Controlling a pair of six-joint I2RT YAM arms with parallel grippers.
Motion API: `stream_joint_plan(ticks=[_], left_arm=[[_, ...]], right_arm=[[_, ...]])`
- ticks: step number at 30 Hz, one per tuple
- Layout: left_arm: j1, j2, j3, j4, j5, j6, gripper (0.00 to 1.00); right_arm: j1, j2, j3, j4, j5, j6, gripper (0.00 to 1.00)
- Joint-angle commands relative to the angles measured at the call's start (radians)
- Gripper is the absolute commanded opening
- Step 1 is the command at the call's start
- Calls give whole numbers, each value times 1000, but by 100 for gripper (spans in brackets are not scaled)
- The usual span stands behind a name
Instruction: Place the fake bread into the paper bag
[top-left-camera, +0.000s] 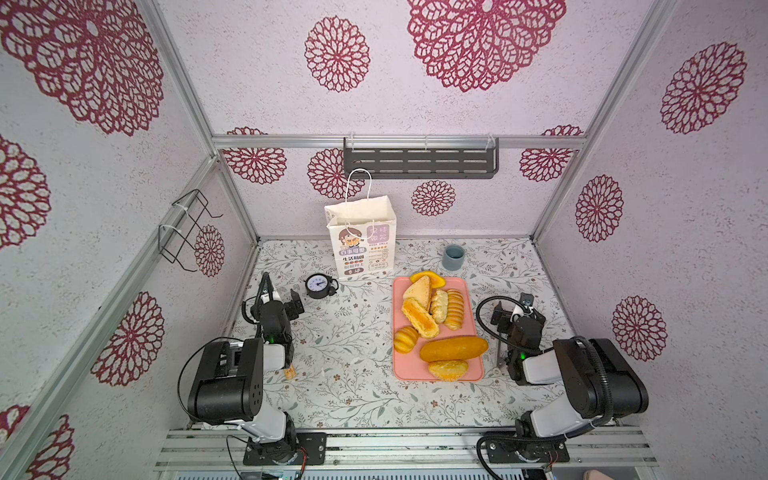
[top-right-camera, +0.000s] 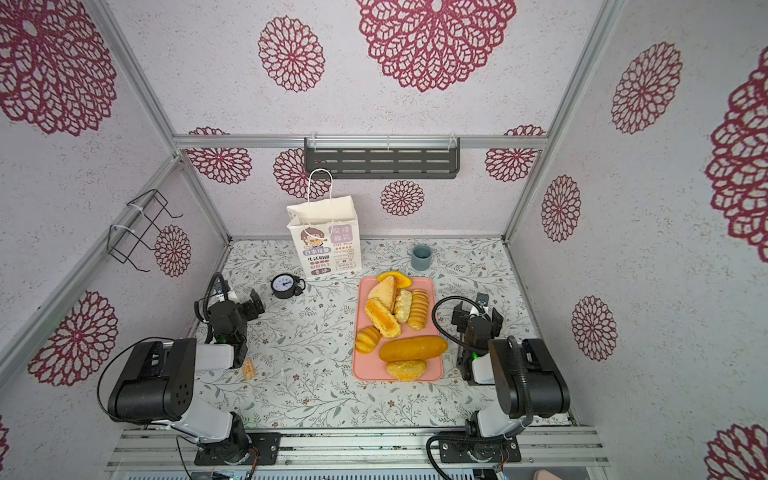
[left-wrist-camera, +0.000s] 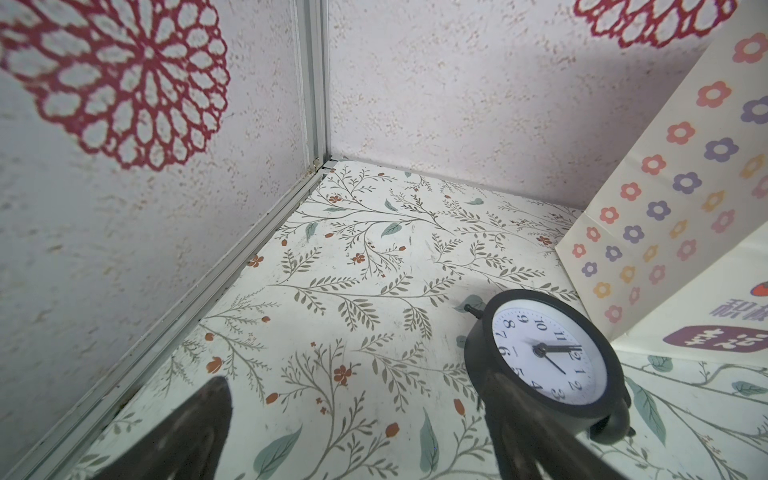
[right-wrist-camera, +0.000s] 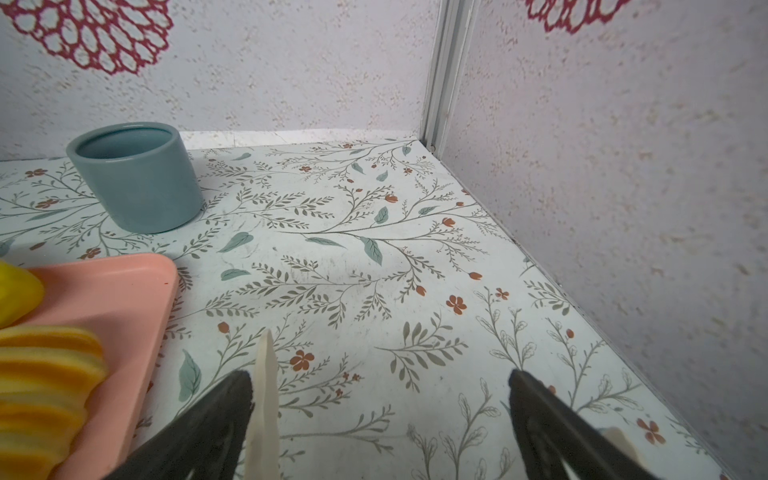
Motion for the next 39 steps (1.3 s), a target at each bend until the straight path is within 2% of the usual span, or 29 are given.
stream_joint_plan(ticks=[1,19,20,21,24,28,31,34,36,37,39], left_arm=[[8,-19,10,-8,12,19,97],[12,-30,11,-9,27,21,97],[13,-51,23,-51,23,17,97],[13,-83,42,-121,8,8,97],[12,-179,115,-313,-6,7,97],[12,-335,183,-460,-61,-90,97],[13,-432,283,-641,-139,-233,97],[16,-470,464,-946,-209,-370,97],[22,-458,589,-1094,-116,-364,97],[23,-443,660,-1158,-54,-354,97],[24,-399,791,-1269,67,-334,97]], right_arm=[[-2,-16,12,39,-1,7,99],[-5,-20,13,36,-13,9,99],[-3,-37,19,12,-20,1,99],[-2,-71,35,-48,-41,-9,99],[12,-207,130,-320,25,0,99],[11,-398,231,-620,132,162,99],[4,-494,340,-886,86,253,99],[4,-498,493,-1160,13,290,99],[0,-497,556,-1267,-34,342,95],[-5,-501,574,-1294,-100,344,87],[-6,-507,601,-1334,-209,354,77]])
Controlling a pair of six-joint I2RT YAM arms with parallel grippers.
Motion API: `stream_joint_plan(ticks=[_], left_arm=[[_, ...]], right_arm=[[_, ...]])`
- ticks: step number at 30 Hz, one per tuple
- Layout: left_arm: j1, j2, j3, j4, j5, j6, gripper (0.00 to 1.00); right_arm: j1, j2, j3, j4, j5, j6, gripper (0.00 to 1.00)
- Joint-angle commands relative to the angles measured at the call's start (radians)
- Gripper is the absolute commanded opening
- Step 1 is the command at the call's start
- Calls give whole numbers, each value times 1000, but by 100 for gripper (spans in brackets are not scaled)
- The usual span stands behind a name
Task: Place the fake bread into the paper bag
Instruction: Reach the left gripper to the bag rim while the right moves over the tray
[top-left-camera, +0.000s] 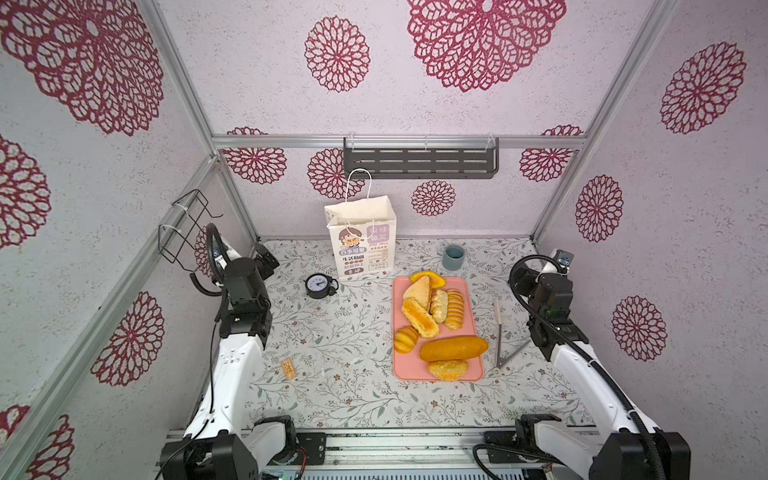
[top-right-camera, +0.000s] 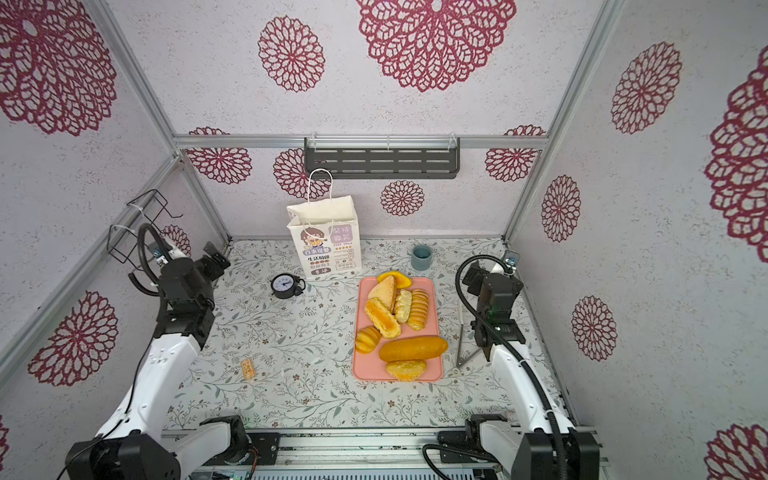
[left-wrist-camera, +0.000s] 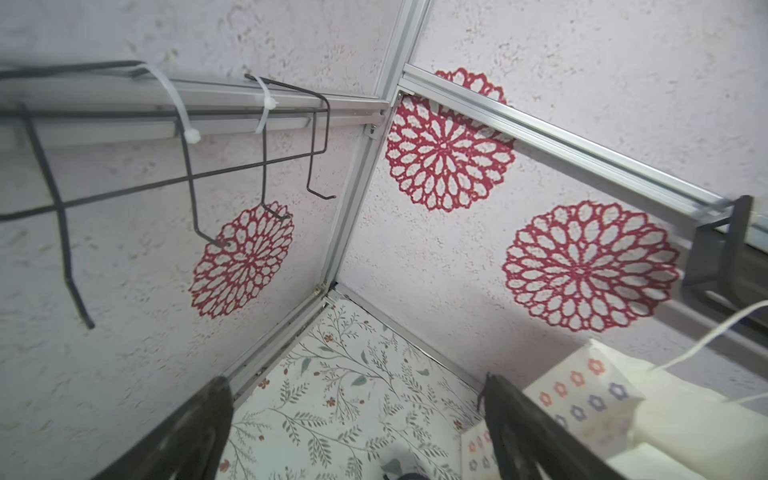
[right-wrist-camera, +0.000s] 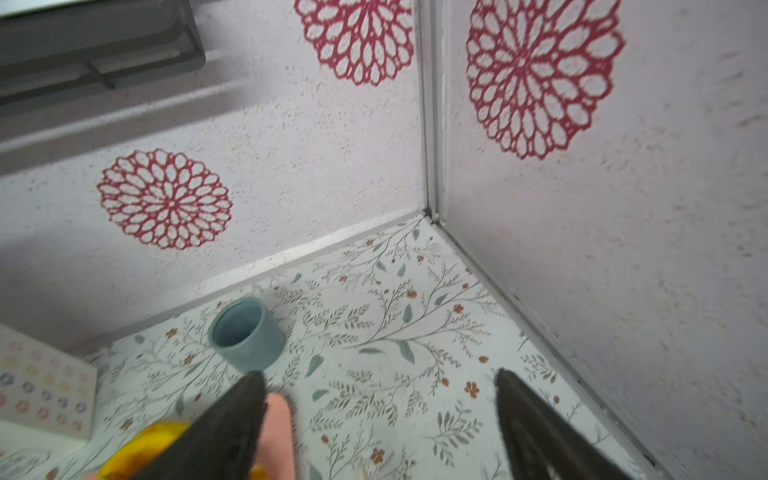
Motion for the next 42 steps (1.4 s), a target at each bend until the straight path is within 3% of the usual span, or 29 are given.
stream_joint_plan(ticks=[1,4,8,13,20,29,35,42], left_arm=[[5,73,200,-348,187,-28,97],[4,208,443,-533,303,2,97],[-19,403,742,-740,408,29,98],[-137,639,1071,-926,351,82,99],[-243,975,1431,-1072,288,79,98],[-292,1094,1458,-1014,221,38,97],[-292,1110,1448,-951,237,0,84],[-292,1103,1434,-889,259,-34,78]], right_arm=[[-4,-11,54,-247,-214,73,73],[1,3,110,-295,-360,99,69],[52,8,174,-355,-425,133,75],[190,-14,212,-390,-386,140,83],[313,-24,197,-414,-348,180,83],[350,-69,126,-416,-338,225,81],[355,-86,97,-414,-335,239,80],[357,-99,71,-415,-330,252,79]])
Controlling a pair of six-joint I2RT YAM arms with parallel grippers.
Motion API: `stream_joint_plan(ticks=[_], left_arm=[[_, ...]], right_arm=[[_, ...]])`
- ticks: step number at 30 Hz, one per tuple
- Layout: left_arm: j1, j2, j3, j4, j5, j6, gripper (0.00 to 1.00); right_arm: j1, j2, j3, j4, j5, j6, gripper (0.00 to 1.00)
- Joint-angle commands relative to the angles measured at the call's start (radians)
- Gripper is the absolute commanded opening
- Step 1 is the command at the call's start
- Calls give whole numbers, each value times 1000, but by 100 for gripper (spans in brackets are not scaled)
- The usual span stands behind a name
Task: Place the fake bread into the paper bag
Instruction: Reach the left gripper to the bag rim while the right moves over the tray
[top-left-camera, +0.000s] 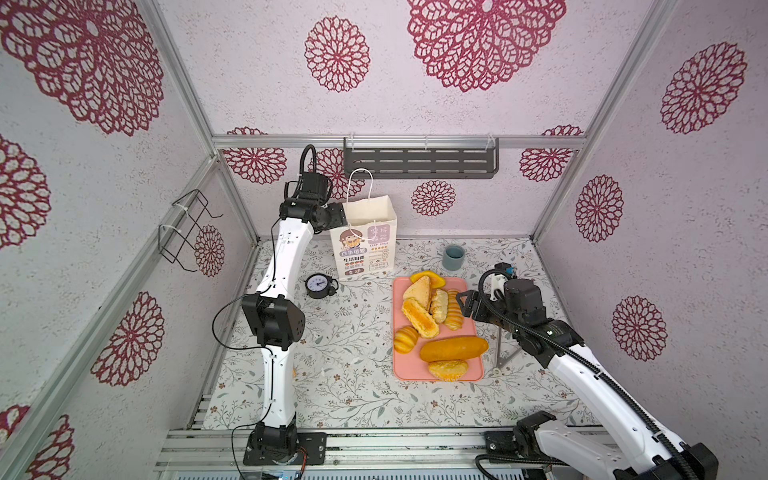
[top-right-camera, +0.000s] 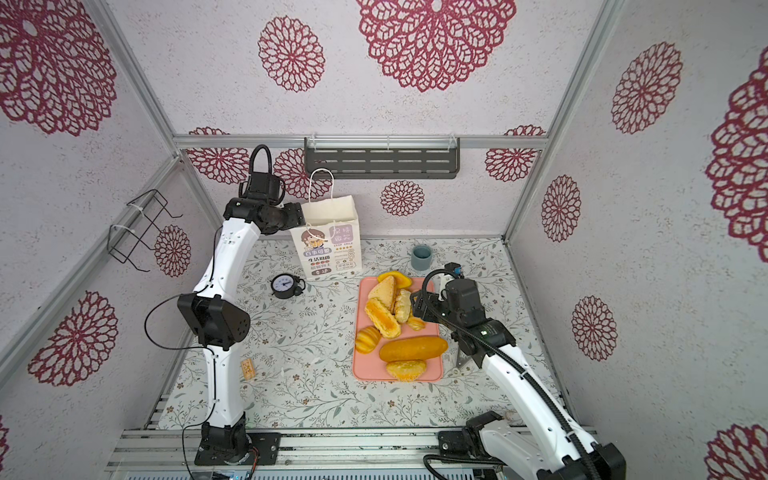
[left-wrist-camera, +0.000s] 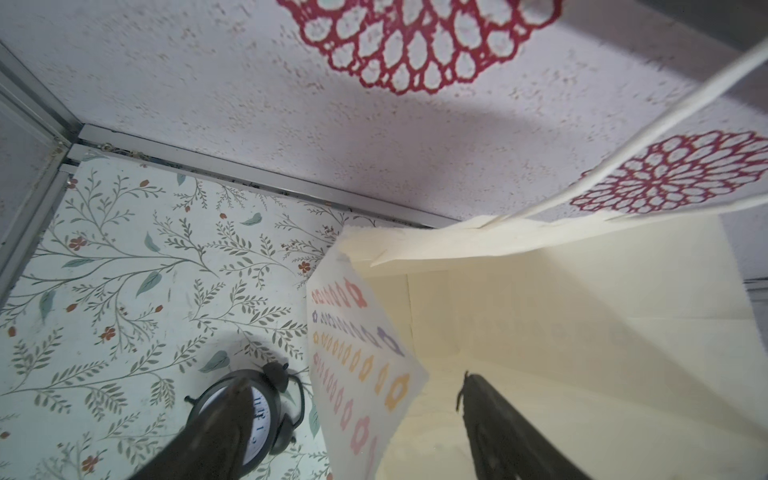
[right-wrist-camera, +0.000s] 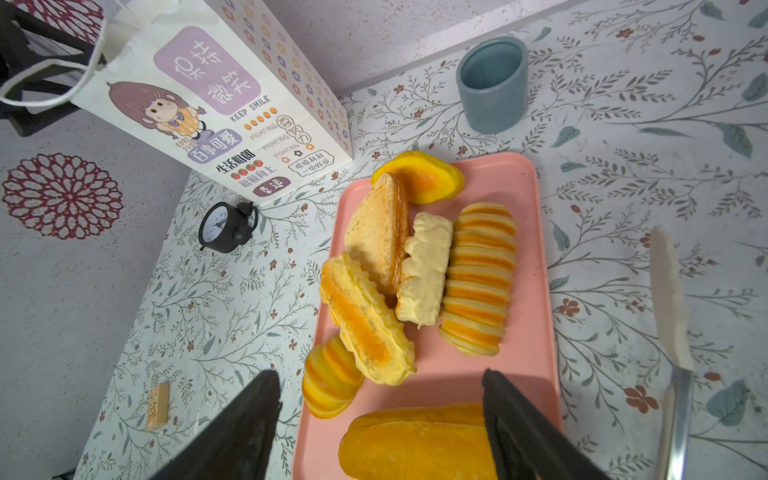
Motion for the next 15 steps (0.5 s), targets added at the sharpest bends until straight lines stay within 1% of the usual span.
stream_joint_plan(ticks=[1,6,9,15], left_arm=[[-2,-3,-3,54,4,-25,75],[-2,13,-3,46,18,-23,56],[-3,16,-9,45,27,-22,49],[-3,9,-28,49,50,-21,45]], right_arm=[[6,-34,1,7,26,26,79],[7,-46,5,5,37,26,79],[7,-49,6,5,43,26,79],[6,-55,3,7,49,34,78]])
